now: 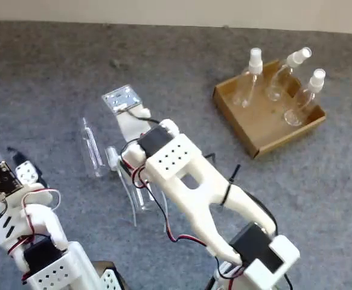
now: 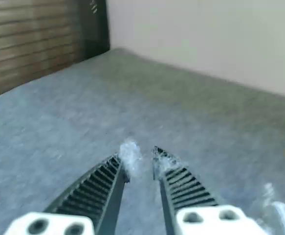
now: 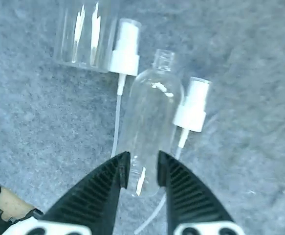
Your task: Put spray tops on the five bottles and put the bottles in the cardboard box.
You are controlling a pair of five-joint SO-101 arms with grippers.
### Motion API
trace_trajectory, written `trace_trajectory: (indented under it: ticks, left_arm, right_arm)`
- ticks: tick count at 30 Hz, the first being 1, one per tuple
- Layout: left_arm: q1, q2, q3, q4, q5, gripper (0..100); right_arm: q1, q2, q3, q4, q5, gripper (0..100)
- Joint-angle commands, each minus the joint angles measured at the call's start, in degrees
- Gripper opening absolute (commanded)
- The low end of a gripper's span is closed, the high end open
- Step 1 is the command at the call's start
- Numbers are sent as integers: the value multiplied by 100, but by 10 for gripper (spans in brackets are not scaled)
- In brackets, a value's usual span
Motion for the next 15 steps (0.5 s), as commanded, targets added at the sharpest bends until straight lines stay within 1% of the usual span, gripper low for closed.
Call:
trace_trajectory:
  ticks: [1, 3, 5, 7, 10, 12, 15]
  left_arm:
    - [-541, -48, -268, 791, -193, 52]
    - [-769, -48, -268, 1178, -185, 52]
    - [-971, -48, -268, 1345, -176, 52]
    - [-1095, -48, -198, 1336, -176, 52]
    - [-1077, -48, 119, 1310, -176, 52]
    - [-1077, -48, 251, 1116, -176, 52]
    - [-1077, -48, 295, 976, -176, 52]
  right_arm:
    - [-286, 189, -338, -198, -62, 152]
    - [-382, 400, -338, -215, -62, 179]
    - [-400, 602, -338, -224, -79, 185]
    - [-400, 831, -347, -224, -79, 187]
    - [-382, 1200, -347, -233, -79, 188]
    - [-418, 1473, -347, -251, -79, 188]
    - [-479, 1842, -347, -620, -88, 188]
